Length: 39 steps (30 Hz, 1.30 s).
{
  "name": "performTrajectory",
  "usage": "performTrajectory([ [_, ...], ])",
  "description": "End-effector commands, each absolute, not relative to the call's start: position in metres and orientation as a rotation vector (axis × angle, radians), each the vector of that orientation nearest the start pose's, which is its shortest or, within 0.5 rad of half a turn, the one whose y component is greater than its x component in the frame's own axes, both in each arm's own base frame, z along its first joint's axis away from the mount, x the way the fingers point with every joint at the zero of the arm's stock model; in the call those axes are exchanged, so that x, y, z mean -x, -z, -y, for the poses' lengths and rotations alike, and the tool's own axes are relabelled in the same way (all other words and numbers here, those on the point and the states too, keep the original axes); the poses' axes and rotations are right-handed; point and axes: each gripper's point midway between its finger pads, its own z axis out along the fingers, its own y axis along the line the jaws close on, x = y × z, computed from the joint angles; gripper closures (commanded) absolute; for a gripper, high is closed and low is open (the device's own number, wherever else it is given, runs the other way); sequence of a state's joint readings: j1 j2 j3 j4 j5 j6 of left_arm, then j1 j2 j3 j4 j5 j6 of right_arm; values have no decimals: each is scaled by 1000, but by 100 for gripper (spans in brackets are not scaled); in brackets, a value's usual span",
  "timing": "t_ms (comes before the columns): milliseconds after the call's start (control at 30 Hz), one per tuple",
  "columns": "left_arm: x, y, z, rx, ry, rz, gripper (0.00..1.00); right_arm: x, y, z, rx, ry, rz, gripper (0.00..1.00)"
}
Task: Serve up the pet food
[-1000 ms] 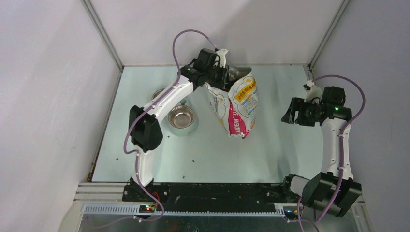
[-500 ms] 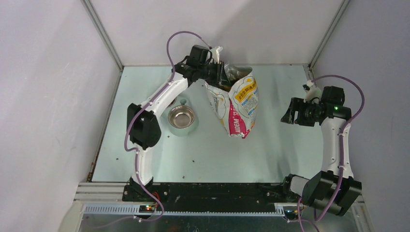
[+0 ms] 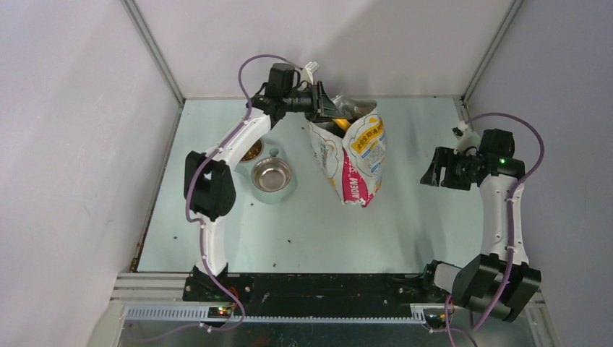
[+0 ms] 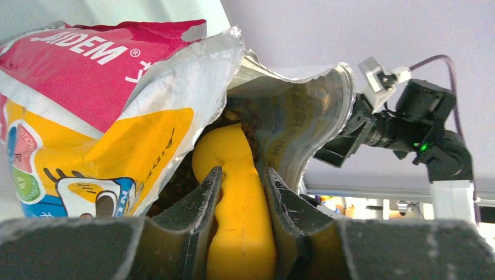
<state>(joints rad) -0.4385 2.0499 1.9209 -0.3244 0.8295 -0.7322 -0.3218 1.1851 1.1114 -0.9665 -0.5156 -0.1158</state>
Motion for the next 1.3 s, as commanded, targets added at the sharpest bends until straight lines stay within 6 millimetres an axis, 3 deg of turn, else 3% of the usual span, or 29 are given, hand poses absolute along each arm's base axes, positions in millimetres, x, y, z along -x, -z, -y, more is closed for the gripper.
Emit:
performTrajectory([
  [0, -411, -320, 352, -258, 1666, -2111, 100, -268, -188, 5, -66, -459, -2477, 28],
  [233, -425, -323, 329, -133, 1615, -2119, 100, -270, -190, 8, -58, -433, -2490, 28],
  [367, -432, -335, 315, -84, 1624, -2086, 100, -272, -194, 12, -44, -408, -2488, 28],
  [700, -434, -345, 296, 2, 1665, -2066, 100, -275, -197, 16, -32, -378, -2479, 28],
  [867, -431, -339, 280, 82, 1725, -2084, 100, -273, -195, 17, -29, -369, -2488, 28],
  [1067, -436, -342, 245, 138, 1828, -2013, 100, -270, -194, 20, -14, -337, -2499, 28],
  [1167, -437, -336, 245, 121, 1889, -2025, 100, -266, -189, 25, 18, -304, -2529, 29],
  [1267, -446, -346, 241, 157, 1951, -1964, 100, -266, -188, 31, 51, -264, -2553, 28],
])
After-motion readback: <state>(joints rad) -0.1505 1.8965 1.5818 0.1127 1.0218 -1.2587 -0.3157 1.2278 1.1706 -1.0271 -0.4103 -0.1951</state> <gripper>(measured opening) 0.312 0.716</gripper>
